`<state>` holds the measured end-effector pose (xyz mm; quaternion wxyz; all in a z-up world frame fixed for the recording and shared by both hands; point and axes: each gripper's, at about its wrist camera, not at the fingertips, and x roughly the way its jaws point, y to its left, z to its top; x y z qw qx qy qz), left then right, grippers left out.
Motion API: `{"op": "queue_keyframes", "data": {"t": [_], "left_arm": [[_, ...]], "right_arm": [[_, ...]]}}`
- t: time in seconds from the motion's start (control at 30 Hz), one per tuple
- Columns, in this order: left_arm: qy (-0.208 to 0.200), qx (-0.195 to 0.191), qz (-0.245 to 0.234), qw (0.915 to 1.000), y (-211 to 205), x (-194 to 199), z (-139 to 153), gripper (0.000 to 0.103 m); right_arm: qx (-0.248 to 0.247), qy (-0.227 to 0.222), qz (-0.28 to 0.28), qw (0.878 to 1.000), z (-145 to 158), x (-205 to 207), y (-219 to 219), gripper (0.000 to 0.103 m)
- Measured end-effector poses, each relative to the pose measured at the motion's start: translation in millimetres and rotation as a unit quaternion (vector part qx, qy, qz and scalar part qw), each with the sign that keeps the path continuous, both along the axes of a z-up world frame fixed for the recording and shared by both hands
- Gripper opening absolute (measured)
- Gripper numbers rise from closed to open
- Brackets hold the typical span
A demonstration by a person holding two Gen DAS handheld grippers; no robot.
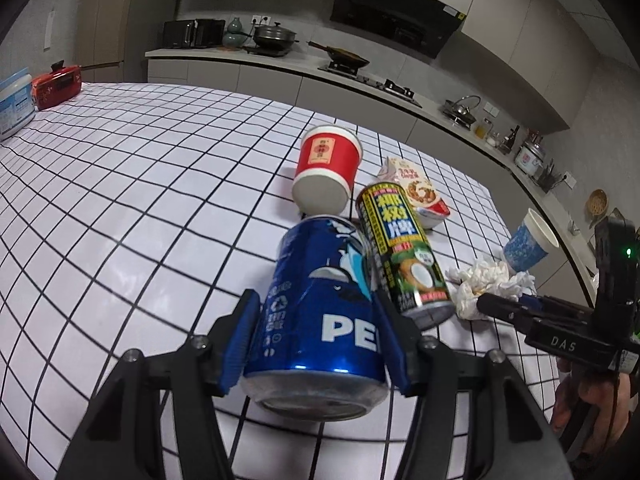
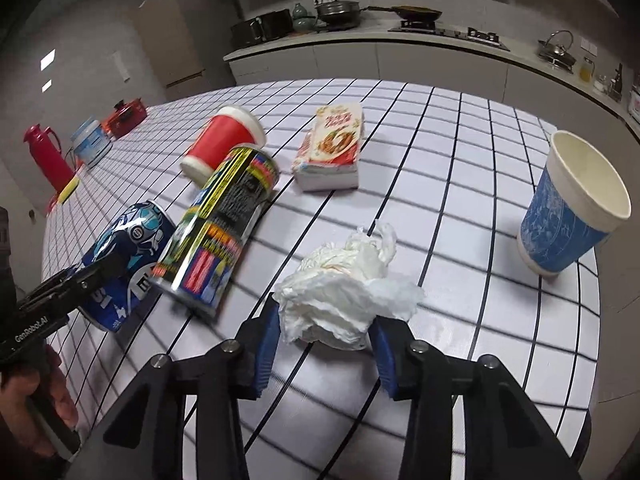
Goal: Collect trash
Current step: 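Grasp the blue Pepsi can with the left tool while the right tool grasps the white tissue, then carry the Pepsi can and tissue over the bin and release both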
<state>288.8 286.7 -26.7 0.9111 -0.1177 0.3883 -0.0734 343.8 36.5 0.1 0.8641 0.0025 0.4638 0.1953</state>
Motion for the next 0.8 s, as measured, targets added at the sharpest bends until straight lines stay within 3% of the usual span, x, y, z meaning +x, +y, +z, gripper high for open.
{"op": "queue_keyframes", "data": {"t": [0.1,0.17,0.23,0.37,0.43,0.57,0.8], "left_arm": [[0.001,0.005,-0.007,1.0,-4.9,-4.5,-3.6,0.059],[0.006,0.012,-0.007,0.9999,-6.8,-1.7,-6.2,0.07],[0.004,0.014,-0.006,0.9999,-7.5,2.7,-6.3,0.075],[0.017,0.016,-0.015,0.9996,-8.7,16.1,-9.3,0.074],[0.035,0.004,-0.032,0.9989,-9.9,21.4,-16.7,0.061],[0.023,-0.001,-0.032,0.9992,-8.8,12.6,-14.1,0.058],[-0.018,0.011,-0.022,0.9995,-11.6,-11.2,12.4,0.058]], "right_arm": [[0.003,0.002,0.002,1.0,-1.5,-7.2,-0.6,0.048],[0.008,0.014,-0.002,1.0,-5.3,-4.7,-1.4,0.061],[0.005,0.012,-0.006,1.0,-7.3,-1.6,-1.1,0.065],[0.016,0.03,-0.007,0.999,-14.1,6.0,-0.6,0.065],[0.013,0.029,-0.001,1.0,-14.7,6.2,2.2,0.058],[0.018,0.027,0.003,0.999,-13.9,2.9,2.0,0.051],[0.03,-0.003,-0.001,1.0,5.0,-10.0,-5.5,0.051]]}}
